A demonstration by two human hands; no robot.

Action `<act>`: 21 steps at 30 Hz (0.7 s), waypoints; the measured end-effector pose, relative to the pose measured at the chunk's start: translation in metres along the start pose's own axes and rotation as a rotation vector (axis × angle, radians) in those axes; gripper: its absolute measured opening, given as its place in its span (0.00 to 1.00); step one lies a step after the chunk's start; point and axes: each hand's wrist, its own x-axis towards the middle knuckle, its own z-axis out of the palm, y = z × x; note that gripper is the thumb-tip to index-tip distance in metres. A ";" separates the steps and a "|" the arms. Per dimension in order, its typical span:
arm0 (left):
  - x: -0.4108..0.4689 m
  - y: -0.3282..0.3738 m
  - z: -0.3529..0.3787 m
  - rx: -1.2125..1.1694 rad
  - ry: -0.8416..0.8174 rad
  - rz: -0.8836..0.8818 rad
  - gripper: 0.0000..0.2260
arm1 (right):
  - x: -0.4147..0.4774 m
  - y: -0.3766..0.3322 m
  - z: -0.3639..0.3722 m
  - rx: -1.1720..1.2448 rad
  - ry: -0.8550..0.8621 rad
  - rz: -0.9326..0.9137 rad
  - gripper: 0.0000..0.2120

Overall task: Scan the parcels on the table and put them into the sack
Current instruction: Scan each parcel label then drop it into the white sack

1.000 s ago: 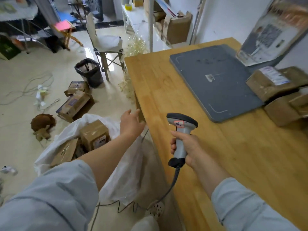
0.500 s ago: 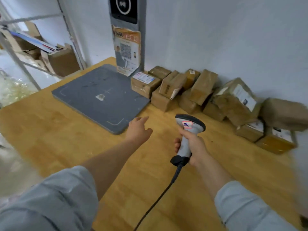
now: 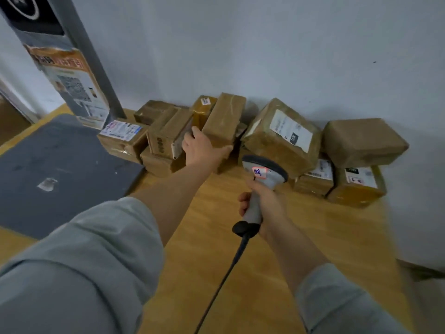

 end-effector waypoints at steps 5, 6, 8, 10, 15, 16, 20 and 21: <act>0.044 0.018 0.030 0.074 0.030 -0.078 0.52 | 0.028 -0.010 -0.014 0.002 -0.027 -0.002 0.05; 0.049 0.019 0.031 0.069 0.044 -0.080 0.49 | 0.030 -0.009 -0.016 0.004 -0.028 0.004 0.05; 0.053 0.016 0.034 -0.001 0.063 -0.102 0.42 | 0.034 -0.006 -0.021 0.003 -0.017 0.009 0.06; 0.047 0.003 0.029 -0.145 0.078 -0.155 0.38 | 0.030 -0.001 -0.023 -0.001 0.002 0.012 0.06; -0.016 -0.055 -0.006 -0.729 -0.060 -0.308 0.29 | 0.001 0.012 -0.027 -0.006 -0.002 0.003 0.07; -0.032 -0.071 -0.012 -0.842 -0.121 -0.356 0.27 | -0.007 0.015 -0.027 -0.015 -0.007 -0.003 0.07; -0.101 -0.136 -0.030 -0.949 -0.258 -0.514 0.21 | -0.041 0.038 -0.026 -0.031 -0.015 0.022 0.06; -0.120 -0.150 -0.033 -0.933 -0.260 -0.554 0.17 | -0.049 0.045 -0.025 -0.047 -0.021 0.037 0.06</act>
